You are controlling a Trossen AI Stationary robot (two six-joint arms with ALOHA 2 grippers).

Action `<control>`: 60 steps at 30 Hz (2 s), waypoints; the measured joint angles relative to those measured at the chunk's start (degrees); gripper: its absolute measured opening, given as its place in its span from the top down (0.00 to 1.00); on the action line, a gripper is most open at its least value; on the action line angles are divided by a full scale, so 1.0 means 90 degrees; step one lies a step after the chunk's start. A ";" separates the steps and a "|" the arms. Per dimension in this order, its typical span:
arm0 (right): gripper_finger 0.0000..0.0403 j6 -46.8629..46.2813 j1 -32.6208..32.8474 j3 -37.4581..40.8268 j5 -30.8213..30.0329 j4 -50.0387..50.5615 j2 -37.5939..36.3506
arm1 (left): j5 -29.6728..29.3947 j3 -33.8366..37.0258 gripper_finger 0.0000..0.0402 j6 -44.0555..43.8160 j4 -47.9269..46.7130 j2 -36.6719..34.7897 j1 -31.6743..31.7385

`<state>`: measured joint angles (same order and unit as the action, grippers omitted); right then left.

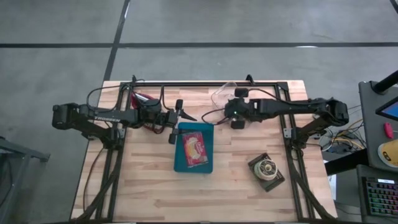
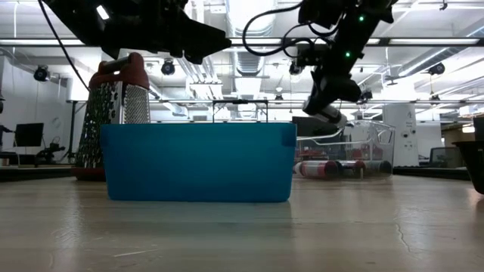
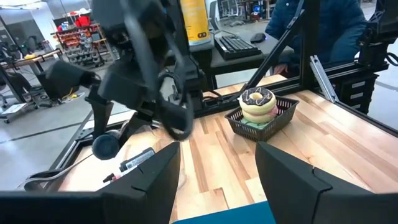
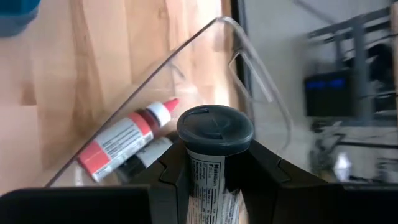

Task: Pick & Place Food Item
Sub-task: Put the black food coloring bottle into the transparent bin

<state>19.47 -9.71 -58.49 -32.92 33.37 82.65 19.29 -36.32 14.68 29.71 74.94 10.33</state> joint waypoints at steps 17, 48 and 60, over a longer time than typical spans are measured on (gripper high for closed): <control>0.76 -0.0128 -0.0965 -0.0471 0.1510 0.0652 0.0007 | 0.0002 0.0000 0.47 -0.0017 -0.0073 0.0002 0.0000; 0.76 0.0028 -0.2047 -0.0744 0.3776 0.1326 0.0621 | 0.0019 -0.0002 0.47 -0.0080 -0.0075 0.0005 0.0002; 0.76 0.0235 -0.2096 -0.1298 0.3906 0.1640 0.1617 | 0.0015 -0.0005 0.47 -0.0114 -0.0123 0.0005 0.0002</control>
<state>21.59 -28.57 -70.17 2.23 48.13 97.21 19.42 -36.36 13.65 28.61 74.98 10.35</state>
